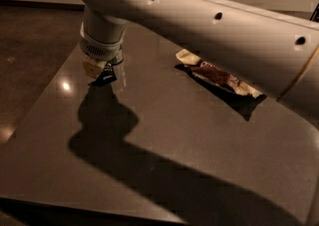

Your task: Move rxbar chocolate near green can

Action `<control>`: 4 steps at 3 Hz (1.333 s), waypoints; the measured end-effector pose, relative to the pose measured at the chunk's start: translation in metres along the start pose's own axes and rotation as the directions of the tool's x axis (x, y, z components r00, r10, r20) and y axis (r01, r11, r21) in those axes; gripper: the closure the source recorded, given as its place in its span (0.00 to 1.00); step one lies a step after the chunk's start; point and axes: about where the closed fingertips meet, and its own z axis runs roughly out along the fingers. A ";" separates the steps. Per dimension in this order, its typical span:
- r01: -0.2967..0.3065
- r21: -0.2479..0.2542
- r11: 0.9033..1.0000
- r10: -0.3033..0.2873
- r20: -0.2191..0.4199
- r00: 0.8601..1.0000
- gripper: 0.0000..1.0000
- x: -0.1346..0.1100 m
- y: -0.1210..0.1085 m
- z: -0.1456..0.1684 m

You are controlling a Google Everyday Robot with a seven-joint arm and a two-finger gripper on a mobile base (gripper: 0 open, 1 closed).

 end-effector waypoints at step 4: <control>-0.019 0.008 1.000 0.019 -0.012 1.000 0.00 0.012 -0.019 0.021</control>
Offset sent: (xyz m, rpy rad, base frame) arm 0.0377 -0.0106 -0.0268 -0.0035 0.0068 -0.0400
